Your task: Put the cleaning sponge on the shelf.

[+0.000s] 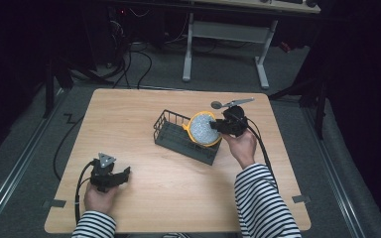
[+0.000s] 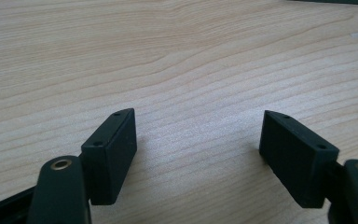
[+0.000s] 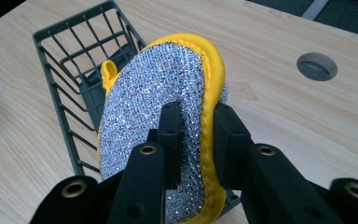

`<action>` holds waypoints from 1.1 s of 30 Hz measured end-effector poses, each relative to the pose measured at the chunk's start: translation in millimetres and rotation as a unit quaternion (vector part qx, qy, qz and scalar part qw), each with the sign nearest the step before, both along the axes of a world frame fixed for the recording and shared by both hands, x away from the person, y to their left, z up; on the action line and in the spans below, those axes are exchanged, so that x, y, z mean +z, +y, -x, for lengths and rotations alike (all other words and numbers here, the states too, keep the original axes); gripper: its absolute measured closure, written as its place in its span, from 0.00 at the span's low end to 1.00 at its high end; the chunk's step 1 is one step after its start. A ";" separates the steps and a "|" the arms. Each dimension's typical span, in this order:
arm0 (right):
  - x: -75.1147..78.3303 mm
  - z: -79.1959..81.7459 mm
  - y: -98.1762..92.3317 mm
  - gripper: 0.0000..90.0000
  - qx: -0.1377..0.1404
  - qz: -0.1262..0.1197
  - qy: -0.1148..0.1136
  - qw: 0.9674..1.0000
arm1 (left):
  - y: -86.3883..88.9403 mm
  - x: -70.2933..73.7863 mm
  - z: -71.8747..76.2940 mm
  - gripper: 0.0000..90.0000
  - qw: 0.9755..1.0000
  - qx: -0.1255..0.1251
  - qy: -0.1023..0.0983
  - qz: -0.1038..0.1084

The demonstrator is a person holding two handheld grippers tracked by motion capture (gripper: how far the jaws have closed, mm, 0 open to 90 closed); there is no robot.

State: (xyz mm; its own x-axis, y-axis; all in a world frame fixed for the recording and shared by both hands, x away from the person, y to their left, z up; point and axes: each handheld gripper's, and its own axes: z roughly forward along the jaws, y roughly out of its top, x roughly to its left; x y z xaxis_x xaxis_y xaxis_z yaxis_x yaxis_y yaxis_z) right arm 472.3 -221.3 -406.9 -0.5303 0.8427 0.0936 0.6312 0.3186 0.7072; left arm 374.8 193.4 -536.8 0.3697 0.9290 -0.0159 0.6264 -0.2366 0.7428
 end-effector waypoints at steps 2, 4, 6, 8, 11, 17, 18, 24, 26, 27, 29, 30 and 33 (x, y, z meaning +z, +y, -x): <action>-2.5 0.4 -0.2 0.83 0.001 -0.001 0.001 1.000 | 0.1 0.1 0.0 0.31 1.000 -0.001 0.001 -0.002; -3.1 1.2 0.8 0.83 0.002 -0.001 0.000 1.000 | 0.0 0.1 0.0 0.31 1.000 -0.001 0.000 -0.001; -3.9 1.6 2.6 0.83 0.006 0.002 0.000 1.000 | 0.0 0.1 0.0 0.31 1.000 -0.001 0.000 -0.001; -5.0 2.1 4.9 0.83 0.009 0.005 0.001 1.000 | -0.1 0.1 0.0 0.31 1.000 0.000 0.001 -0.001; -6.6 2.6 6.8 0.82 0.012 0.010 0.004 1.000 | -0.1 0.1 0.0 0.31 1.000 0.000 0.001 -0.001; -9.8 3.4 7.0 0.80 0.015 0.010 0.007 1.000 | -0.2 0.1 0.0 0.31 1.000 0.000 0.001 -0.001; -10.8 3.2 7.0 0.80 0.018 0.012 0.006 1.000 | -0.2 0.1 0.0 0.31 1.000 0.000 0.001 -0.001; -15.6 4.1 8.4 0.77 0.018 0.014 0.011 1.000 | -0.1 0.1 -0.1 0.31 1.000 0.000 0.001 -0.001; -15.2 4.7 7.0 0.71 0.014 0.009 0.013 1.000 | -0.1 0.1 -0.1 0.31 1.000 0.000 0.001 0.000; -14.9 4.8 5.9 0.68 0.010 0.006 0.014 1.000 | -0.1 0.0 -0.1 0.31 1.000 0.000 0.000 0.000; -13.7 5.4 3.1 0.62 0.005 0.002 0.010 1.000 | 0.0 0.0 -0.1 0.31 1.000 0.000 0.000 0.000; -12.3 6.1 0.8 0.59 0.000 -0.004 0.007 1.000 | 0.0 0.0 -0.1 0.31 1.000 0.000 0.000 0.000; -7.3 8.0 -4.4 0.56 -0.010 -0.011 -0.003 1.000 | 0.0 0.0 -0.1 0.31 1.000 0.000 0.000 0.000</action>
State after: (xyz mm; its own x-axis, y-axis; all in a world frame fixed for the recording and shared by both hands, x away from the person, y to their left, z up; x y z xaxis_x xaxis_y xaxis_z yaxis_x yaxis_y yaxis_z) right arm 464.3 -225.7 -414.2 -0.5136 0.8512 0.1083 0.6327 0.2903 0.7179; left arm 374.9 193.4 -536.7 0.3701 0.9288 -0.0163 0.6267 -0.2367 0.7425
